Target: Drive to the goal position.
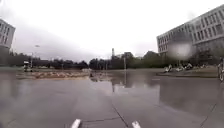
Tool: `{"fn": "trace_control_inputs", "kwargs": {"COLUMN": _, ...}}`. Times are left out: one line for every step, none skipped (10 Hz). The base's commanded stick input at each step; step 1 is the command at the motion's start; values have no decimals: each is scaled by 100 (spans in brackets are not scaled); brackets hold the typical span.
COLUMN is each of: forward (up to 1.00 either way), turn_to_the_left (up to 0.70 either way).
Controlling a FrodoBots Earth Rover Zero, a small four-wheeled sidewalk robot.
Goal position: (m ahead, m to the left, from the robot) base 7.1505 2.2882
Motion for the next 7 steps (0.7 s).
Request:
{"fn": "trace_control_inputs", "kwargs": {"forward": 70, "turn_to_the_left": 0}}
{"fn": "trace_control_inputs", "kwargs": {"forward": 70, "turn_to_the_left": 0}}
{"fn": "trace_control_inputs", "kwargs": {"forward": 70, "turn_to_the_left": 0}}
{"fn": "trace_control_inputs", "kwargs": {"forward": 70, "turn_to_the_left": 0}}
{"fn": "trace_control_inputs", "kwargs": {"forward": 70, "turn_to_the_left": 0}}
{"fn": "trace_control_inputs", "kwargs": {"forward": 70, "turn_to_the_left": 0}}
{"fn": "trace_control_inputs", "kwargs": {"forward": 70, "turn_to_the_left": 0}}
